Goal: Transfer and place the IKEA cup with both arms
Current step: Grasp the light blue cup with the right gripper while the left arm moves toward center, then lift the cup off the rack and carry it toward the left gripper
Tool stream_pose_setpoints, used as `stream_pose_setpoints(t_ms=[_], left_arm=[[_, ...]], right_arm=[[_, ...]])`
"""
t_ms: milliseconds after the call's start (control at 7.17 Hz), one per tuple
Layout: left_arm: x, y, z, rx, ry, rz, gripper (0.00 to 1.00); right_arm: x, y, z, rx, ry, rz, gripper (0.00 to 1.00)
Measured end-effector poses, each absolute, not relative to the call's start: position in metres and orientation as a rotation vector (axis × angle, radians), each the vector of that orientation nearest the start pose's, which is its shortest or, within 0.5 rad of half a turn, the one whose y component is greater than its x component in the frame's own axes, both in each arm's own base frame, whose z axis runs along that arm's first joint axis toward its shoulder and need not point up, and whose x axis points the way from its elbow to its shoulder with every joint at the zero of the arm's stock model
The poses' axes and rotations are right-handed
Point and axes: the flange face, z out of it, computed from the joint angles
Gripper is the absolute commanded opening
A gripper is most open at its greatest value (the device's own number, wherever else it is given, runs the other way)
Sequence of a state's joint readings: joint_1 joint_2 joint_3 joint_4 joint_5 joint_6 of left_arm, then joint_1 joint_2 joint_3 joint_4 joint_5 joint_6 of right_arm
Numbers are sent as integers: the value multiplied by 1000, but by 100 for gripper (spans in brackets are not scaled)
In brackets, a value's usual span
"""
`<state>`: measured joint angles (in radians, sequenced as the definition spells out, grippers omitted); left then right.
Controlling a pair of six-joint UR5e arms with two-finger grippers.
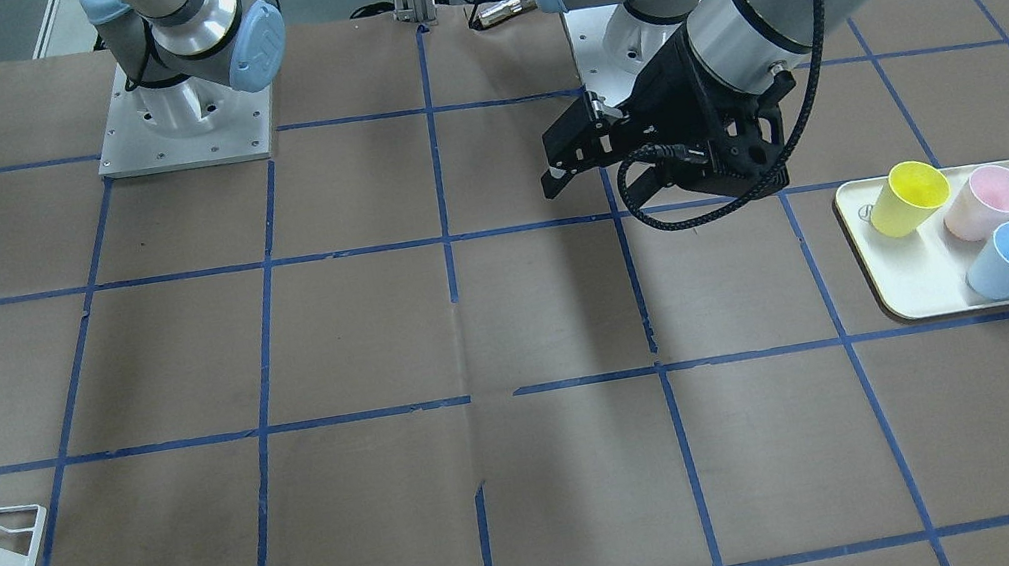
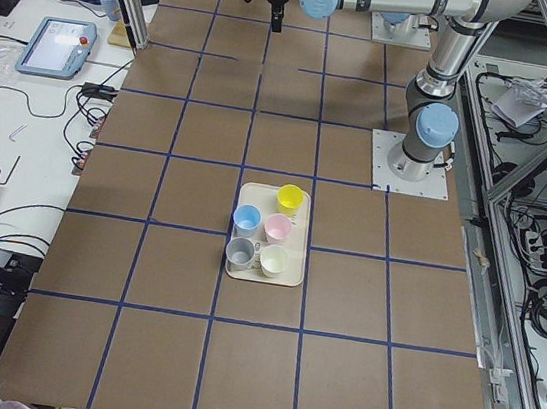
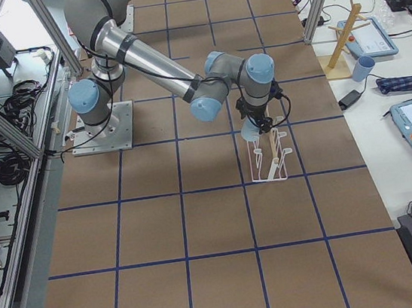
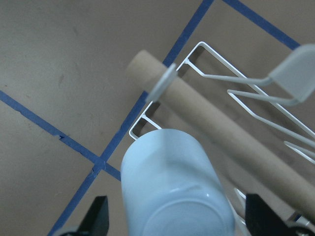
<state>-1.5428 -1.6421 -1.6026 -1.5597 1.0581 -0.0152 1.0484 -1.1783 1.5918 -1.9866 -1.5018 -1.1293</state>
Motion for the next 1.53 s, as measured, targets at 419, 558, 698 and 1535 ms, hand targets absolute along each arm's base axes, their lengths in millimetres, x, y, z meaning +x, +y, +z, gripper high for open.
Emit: stream_pose_setpoints(t_ms=[419, 558, 698, 1535], left_arm=[[-149, -526, 443, 230, -2340, -138, 100], [-136, -525, 433, 283, -2237, -142, 100], [-135, -521, 424, 304, -2149, -145, 100], [-178, -513, 406, 119, -1874, -72, 100]], right_arm=[[-189, -608, 298, -915, 2957, -78, 52], [-189, -608, 298, -912, 2956, -77, 52], [-189, -608, 299, -910, 2957, -78, 53], [-172, -578, 398, -928, 3026, -186, 54]])
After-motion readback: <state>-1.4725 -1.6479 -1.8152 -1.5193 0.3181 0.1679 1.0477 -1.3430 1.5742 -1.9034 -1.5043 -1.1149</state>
